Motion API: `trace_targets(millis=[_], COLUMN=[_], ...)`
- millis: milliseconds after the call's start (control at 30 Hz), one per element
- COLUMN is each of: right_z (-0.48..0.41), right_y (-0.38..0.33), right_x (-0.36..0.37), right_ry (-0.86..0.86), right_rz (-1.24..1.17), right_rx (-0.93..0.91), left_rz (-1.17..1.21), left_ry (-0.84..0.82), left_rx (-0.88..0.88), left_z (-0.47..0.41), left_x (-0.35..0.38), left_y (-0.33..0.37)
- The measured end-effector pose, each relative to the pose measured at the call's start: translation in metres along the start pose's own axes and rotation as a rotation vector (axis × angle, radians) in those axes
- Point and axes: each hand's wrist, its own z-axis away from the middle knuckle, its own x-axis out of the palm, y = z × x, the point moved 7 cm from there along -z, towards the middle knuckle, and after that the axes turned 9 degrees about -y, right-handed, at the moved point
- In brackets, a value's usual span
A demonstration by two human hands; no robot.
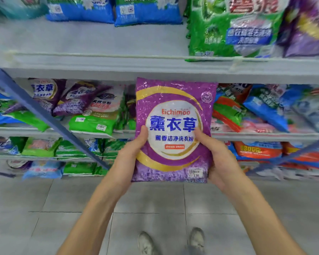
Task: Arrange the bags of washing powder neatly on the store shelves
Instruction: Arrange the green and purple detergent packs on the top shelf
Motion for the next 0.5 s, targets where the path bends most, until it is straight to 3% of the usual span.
trace_targets(millis=[267, 500], right_z=[0.079, 0.142], right_y=[-0.095, -0.199], right_x=[-0.085, -0.17], right_ry=[0.158, 0.19], right_rz=[0.005, 0.02], right_rx=[-0.235, -0.374], left_rz=[-0.074, -0.113], left_ry=[-0.071, -0.129], left_rx=[0.089, 0.226], left_z=[-0.02, -0.046], left_x=[0.125, 0.261], left_y=[0.005, 0.008])
